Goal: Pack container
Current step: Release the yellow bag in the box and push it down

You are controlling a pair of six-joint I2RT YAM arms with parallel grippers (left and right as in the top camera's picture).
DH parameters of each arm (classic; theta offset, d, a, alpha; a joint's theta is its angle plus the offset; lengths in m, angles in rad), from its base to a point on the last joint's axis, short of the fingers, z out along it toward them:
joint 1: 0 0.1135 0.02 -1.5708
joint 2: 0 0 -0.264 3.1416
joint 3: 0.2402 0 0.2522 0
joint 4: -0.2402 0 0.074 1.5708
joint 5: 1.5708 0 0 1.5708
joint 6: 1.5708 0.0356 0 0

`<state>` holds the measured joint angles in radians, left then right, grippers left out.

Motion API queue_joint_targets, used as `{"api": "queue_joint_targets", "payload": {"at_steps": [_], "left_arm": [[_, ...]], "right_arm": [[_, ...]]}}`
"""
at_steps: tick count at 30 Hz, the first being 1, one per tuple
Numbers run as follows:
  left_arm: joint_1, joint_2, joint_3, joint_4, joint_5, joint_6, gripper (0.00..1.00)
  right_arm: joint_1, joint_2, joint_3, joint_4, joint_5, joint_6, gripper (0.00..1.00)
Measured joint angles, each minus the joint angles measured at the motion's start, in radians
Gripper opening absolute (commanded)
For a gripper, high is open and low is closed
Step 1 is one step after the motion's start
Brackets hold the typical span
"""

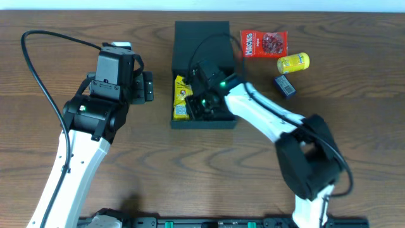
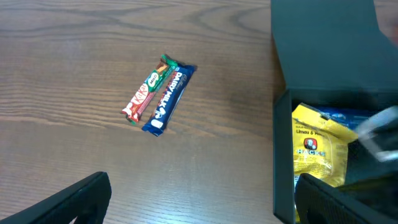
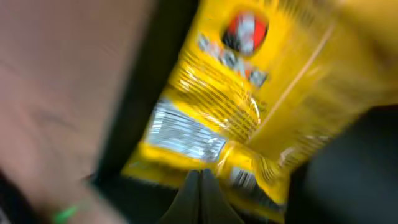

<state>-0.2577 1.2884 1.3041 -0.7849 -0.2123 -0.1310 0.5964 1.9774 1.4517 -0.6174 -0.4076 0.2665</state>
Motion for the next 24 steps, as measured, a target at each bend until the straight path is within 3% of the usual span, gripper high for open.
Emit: {"api": "queue_joint_targets", "payload": {"at_steps": [8, 24], "left_arm": [[0.0, 0.0, 0.0, 0.0, 0.0, -0.002, 0.95], [0.0, 0.0, 0.0, 0.002, 0.0, -0.008, 0.95]], "right_arm": [[-0.053, -0.186, 0.009, 0.09, 0.072, -0.028, 0.01], [-0.004, 0.105, 0.008, 0.252, 0.09, -0.035, 0.01]]}}
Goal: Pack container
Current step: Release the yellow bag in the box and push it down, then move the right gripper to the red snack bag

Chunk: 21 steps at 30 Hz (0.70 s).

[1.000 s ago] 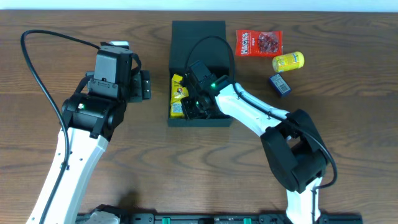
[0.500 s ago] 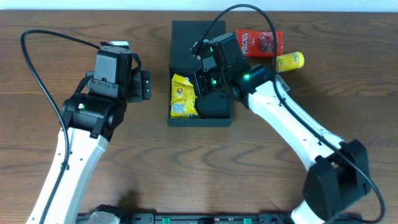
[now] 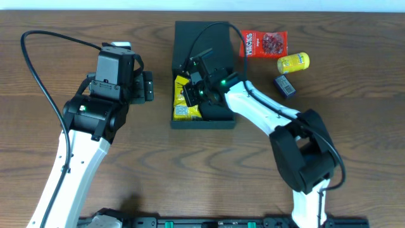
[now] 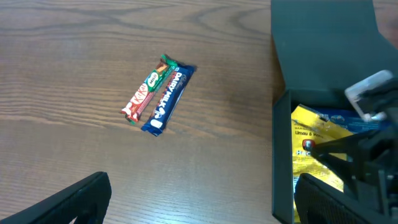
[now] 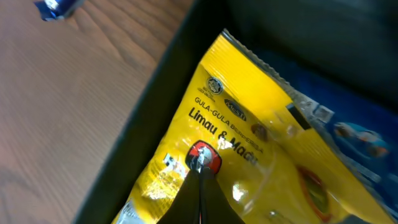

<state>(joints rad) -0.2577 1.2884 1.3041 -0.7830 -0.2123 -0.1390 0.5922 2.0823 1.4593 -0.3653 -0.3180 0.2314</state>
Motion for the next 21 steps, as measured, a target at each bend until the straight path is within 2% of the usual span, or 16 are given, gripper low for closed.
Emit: {"api": "queue_joint_targets", "payload": {"at_steps": [12, 13, 14, 15, 16, 17, 18, 21], "left_arm": [[0.0, 0.0, 0.0, 0.0, 0.0, 0.0, 0.95], [0.0, 0.0, 0.0, 0.0, 0.0, 0.0, 0.95], [0.0, 0.0, 0.0, 0.0, 0.0, 0.0, 0.95], [0.0, 0.0, 0.0, 0.0, 0.0, 0.0, 0.95], [0.0, 0.0, 0.0, 0.0, 0.0, 0.0, 0.95], [0.0, 0.0, 0.0, 0.0, 0.0, 0.0, 0.95], [0.0, 0.0, 0.0, 0.0, 0.0, 0.0, 0.95], [0.0, 0.0, 0.0, 0.0, 0.0, 0.0, 0.95]], "right_arm": [[0.0, 0.05, 0.004, 0.014, -0.025, -0.001, 0.01], [-0.003, 0.048, 0.006, 0.014, -0.034, -0.002, 0.06], [-0.005, 0.043, 0.006, 0.011, -0.043, -0.003, 0.17], [-0.008, 0.03, 0.006, 0.006, -0.051, -0.003, 0.35], [-0.015, 0.013, 0.006, 0.003, -0.054, -0.002, 0.47], [-0.024, -0.011, 0.006, 0.004, -0.056, -0.003, 0.68], [-0.039, -0.044, 0.006, 0.004, -0.061, -0.004, 0.97], [-0.111, -0.171, 0.007, 0.026, -0.064, -0.007, 0.99]]}}
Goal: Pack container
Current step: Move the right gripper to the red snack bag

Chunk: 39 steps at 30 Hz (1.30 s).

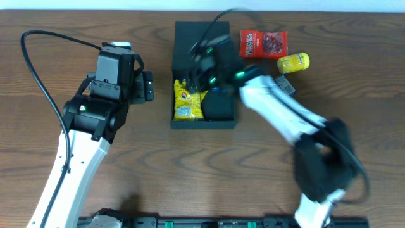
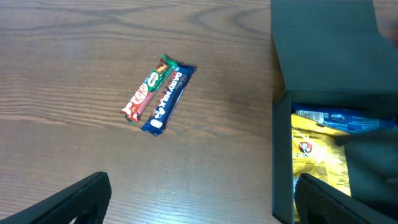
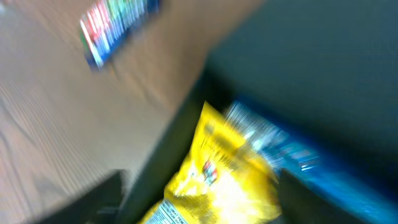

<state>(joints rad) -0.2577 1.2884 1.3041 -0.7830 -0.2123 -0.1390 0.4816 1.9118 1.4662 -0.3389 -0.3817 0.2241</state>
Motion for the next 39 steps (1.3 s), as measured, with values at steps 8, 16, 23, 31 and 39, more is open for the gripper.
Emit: {"api": "queue_joint_targets", "payload": {"at_steps": [8, 16, 23, 31, 39], "left_arm": [[0.0, 0.0, 0.0, 0.003, 0.0, -0.01, 0.95], [0.0, 0.0, 0.0, 0.008, 0.0, -0.018, 0.95], [0.0, 0.0, 0.0, 0.034, 0.0, -0.044, 0.95], [0.0, -0.001, 0.0, 0.039, 0.0, -0.049, 0.95], [0.0, -0.001, 0.0, 0.039, 0.0, -0.051, 0.95]], "right_arm": [[-0.242, -0.193, 0.027, 0.018, 0.009, -0.005, 0.64], [-0.369, -0.164, 0.028, 0.037, 0.117, -0.002, 0.99], [-0.387, 0.152, 0.37, -0.153, 0.277, -0.1, 0.99], [-0.415, 0.515, 0.79, -0.225, 0.346, -0.15, 0.99], [-0.423, 0.645, 0.804, -0.296, 0.388, -0.149, 0.99]]}}
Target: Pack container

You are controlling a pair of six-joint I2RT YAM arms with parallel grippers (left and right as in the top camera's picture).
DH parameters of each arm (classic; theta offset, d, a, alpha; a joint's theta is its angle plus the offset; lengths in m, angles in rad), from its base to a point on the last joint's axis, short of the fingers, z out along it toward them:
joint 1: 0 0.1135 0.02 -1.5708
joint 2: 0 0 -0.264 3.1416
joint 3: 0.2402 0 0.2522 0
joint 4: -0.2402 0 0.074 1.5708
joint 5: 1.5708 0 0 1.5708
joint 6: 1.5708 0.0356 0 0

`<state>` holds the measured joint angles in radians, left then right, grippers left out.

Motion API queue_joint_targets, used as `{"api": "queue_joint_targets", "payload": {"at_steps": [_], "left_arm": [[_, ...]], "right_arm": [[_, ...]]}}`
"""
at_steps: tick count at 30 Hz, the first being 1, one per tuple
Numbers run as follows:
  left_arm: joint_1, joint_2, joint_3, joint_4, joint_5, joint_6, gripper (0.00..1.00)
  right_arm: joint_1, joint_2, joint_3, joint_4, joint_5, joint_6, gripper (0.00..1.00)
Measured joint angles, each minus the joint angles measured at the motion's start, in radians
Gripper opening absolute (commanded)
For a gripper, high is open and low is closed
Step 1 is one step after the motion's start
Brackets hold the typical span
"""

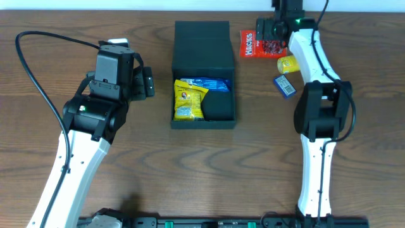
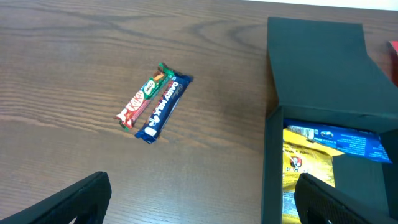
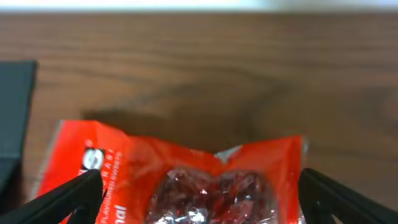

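Observation:
The black box (image 1: pixel 181 121) sits mid-table with its lid (image 1: pixel 202 41) folded back. A yellow packet (image 1: pixel 185 101) and a blue packet (image 1: pixel 213 84) lie inside, also visible in the left wrist view as the yellow packet (image 2: pixel 300 163) and blue packet (image 2: pixel 348 142). My right gripper (image 3: pixel 199 200) is open, hovering over the red snack bag (image 3: pixel 186 180) at the far right (image 1: pixel 266 45). My left gripper (image 2: pixel 199 200) is open above bare wood left of the box, holding nothing.
A red-green chocolate bar (image 2: pixel 141 98) and a blue chocolate bar (image 2: pixel 161 107) lie side by side left of the box. A small yellow item (image 1: pixel 291 63) and a small blue packet (image 1: pixel 285 85) lie right of the box, near the right arm.
My right gripper left the box and now hovers open over the red snack bag at the far right. The left wrist view shifted slightly; the box contents lie as before.
My right gripper was down in the box, shut, its tips against the yellow packet. It stayed there at the second moment, on the packet's face. Then it was open and rising from the box, the packet lying flatter. Now it is over the red bag.

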<state>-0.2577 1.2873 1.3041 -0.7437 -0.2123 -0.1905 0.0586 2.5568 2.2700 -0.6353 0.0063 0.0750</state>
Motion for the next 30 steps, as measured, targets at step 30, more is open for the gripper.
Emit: {"api": "queue_joint_targets", "payload": {"at_steps": [30], "left_arm": [[0.0, 0.0, 0.0, 0.046, 0.0, 0.068, 0.95]], "right_arm": [[0.006, 0.031, 0.009, -0.063, 0.013, 0.024, 0.8]]}}
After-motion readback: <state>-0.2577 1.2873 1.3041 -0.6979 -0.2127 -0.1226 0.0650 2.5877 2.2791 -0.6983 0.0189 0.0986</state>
